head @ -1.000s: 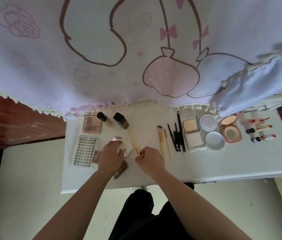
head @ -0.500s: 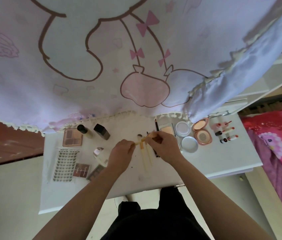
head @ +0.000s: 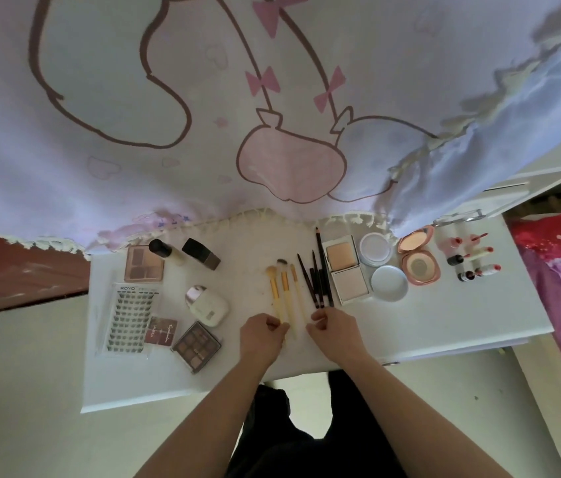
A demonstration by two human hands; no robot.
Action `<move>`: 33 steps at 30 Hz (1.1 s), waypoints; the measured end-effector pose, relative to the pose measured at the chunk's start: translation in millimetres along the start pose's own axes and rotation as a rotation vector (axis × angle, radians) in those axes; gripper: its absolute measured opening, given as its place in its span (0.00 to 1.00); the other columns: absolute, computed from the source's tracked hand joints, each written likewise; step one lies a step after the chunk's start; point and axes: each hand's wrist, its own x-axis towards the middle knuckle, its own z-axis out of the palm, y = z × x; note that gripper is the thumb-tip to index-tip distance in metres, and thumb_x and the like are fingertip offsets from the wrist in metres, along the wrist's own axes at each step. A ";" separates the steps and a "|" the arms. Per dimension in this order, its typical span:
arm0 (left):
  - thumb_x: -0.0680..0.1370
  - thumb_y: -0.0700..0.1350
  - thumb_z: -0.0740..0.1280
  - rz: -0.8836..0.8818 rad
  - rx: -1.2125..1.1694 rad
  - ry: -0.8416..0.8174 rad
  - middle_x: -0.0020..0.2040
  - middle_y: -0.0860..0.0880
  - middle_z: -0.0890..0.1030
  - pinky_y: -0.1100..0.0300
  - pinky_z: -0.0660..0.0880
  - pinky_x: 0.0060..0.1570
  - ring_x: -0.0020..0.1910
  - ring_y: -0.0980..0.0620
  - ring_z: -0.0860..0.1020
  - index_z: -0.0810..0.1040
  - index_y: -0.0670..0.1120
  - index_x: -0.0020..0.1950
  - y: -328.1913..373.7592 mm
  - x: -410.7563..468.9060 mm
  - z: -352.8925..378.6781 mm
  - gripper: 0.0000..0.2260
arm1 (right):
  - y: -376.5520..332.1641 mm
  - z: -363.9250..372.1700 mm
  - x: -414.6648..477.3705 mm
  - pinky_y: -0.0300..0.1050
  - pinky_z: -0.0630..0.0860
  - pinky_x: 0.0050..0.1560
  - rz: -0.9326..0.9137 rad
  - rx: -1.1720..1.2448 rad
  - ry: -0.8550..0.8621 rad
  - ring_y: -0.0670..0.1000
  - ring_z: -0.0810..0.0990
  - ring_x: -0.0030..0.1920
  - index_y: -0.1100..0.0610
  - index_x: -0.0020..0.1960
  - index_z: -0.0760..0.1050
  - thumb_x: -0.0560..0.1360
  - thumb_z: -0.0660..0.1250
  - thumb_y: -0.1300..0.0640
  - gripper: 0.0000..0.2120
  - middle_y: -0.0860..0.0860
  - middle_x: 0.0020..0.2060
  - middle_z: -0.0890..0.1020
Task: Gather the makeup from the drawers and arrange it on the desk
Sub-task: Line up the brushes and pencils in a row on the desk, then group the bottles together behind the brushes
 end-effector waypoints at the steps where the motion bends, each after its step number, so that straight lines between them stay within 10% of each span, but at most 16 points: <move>1: 0.75 0.52 0.72 -0.004 0.004 -0.002 0.43 0.48 0.85 0.58 0.77 0.50 0.45 0.51 0.82 0.82 0.46 0.50 2.0 1.0 0.1 0.11 | -0.1 -1.3 1.7 0.35 0.68 0.49 -0.004 -0.007 -0.013 0.45 0.76 0.46 0.52 0.55 0.79 0.75 0.70 0.52 0.10 0.44 0.41 0.79; 11: 0.79 0.51 0.65 0.326 0.347 0.310 0.62 0.47 0.75 0.50 0.75 0.56 0.61 0.45 0.73 0.76 0.47 0.64 -12.0 -8.8 -62.6 0.16 | -68.3 -24.8 10.5 0.42 0.71 0.48 -0.177 0.009 0.042 0.51 0.80 0.51 0.51 0.61 0.74 0.78 0.66 0.50 0.13 0.46 0.47 0.81; 20: 0.76 0.45 0.70 0.204 0.026 0.473 0.71 0.41 0.66 0.46 0.71 0.60 0.68 0.39 0.68 0.65 0.41 0.73 -34.9 20.1 -166.5 0.28 | -194.9 11.5 16.0 0.52 0.77 0.55 -0.574 -0.203 -0.051 0.55 0.78 0.57 0.40 0.79 0.46 0.79 0.64 0.44 0.36 0.52 0.68 0.65; 28: 0.74 0.43 0.72 0.365 0.004 0.427 0.73 0.40 0.63 0.47 0.70 0.61 0.71 0.38 0.64 0.62 0.42 0.74 -45.5 34.8 -195.4 0.33 | -218.8 43.6 25.0 0.46 0.74 0.53 -0.465 -0.192 0.007 0.57 0.78 0.56 0.53 0.72 0.68 0.82 0.61 0.51 0.19 0.55 0.59 0.76; 33: 0.69 0.66 0.70 0.580 0.197 0.464 0.69 0.43 0.65 0.44 0.65 0.69 0.70 0.43 0.63 0.61 0.43 0.75 -44.7 35.0 -191.8 0.43 | -209.6 34.4 17.2 0.44 0.73 0.45 -0.325 0.093 0.048 0.52 0.79 0.48 0.51 0.62 0.75 0.82 0.61 0.51 0.11 0.51 0.51 0.82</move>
